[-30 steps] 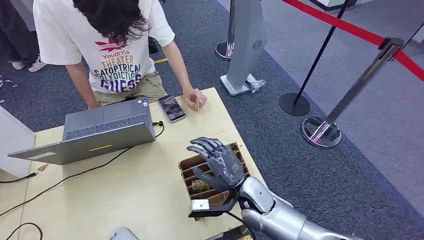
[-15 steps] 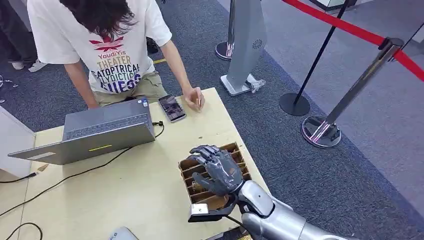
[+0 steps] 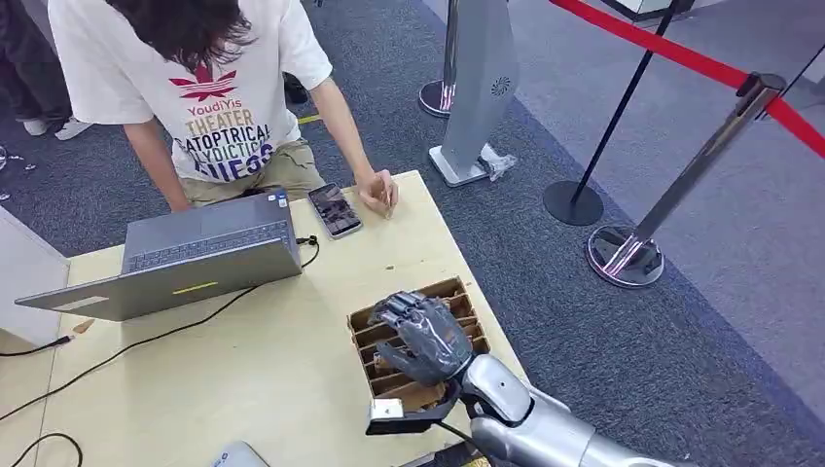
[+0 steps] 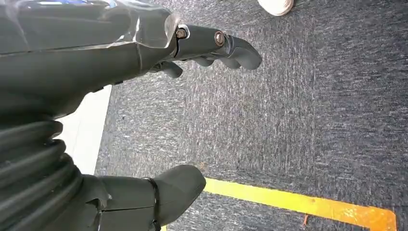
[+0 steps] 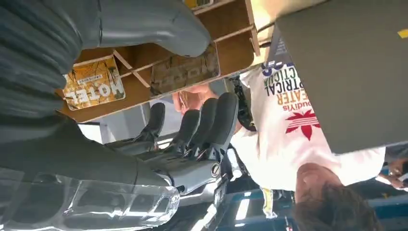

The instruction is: Pass the card to the sensor for recognition and then transmit it.

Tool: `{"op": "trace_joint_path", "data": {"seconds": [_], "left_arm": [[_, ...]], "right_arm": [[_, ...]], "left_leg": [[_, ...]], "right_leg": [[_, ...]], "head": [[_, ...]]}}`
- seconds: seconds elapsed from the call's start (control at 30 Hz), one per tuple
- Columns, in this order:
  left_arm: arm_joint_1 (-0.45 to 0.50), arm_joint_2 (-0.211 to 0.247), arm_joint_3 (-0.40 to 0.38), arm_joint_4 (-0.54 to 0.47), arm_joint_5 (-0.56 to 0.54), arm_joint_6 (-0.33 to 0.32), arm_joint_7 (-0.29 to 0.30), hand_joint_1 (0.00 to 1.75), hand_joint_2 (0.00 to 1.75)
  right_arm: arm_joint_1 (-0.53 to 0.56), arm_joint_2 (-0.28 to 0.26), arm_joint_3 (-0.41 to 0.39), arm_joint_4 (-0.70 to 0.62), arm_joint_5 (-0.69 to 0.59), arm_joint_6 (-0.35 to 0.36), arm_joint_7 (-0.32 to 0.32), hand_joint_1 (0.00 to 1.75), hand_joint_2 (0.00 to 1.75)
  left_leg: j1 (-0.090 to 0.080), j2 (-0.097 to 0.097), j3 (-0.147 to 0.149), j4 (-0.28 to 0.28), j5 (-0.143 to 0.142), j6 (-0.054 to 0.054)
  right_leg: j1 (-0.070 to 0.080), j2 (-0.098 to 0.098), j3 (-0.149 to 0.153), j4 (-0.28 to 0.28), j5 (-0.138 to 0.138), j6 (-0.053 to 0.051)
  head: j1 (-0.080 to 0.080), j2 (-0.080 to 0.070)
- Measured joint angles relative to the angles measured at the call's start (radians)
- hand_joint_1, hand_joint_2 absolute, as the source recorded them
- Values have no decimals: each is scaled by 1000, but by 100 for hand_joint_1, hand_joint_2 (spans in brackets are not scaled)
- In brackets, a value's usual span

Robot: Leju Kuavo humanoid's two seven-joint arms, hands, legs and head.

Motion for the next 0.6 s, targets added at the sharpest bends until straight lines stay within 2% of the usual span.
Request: {"op": "trace_joint_path", "data": {"seconds": [0.23, 0.27, 0.37, 0.6], "left_arm": [[0, 0, 1, 0, -8, 3, 1, 0, 175], [0, 0, 1, 0, -9, 3, 1, 0, 175], [0, 0, 2, 0, -13, 3, 2, 0, 175], [0, 0, 2, 0, -20, 3, 3, 0, 175]], "right_arm": [[-15, 2, 0, 25, 0, 4, 3, 89, 175], [-16, 2, 0, 29, 0, 4, 3, 93, 175], [-18, 2, -1, 38, 0, 3, 3, 84, 175], [-20, 2, -8, 48, 0, -2, 3, 94, 175]], "left_leg": [[0, 0, 0, 0, 0, 0], [0, 0, 0, 0, 0, 0], [0, 0, 0, 0, 0, 0], [0, 0, 0, 0, 0, 0]], "right_leg": [[0, 0, 0, 0, 0, 0], [0, 0, 0, 0, 0, 0], [0, 0, 0, 0, 0, 0], [0, 0, 0, 0, 0, 0]], "head": [[0, 0], [0, 0], [0, 0], [0, 0]]}}
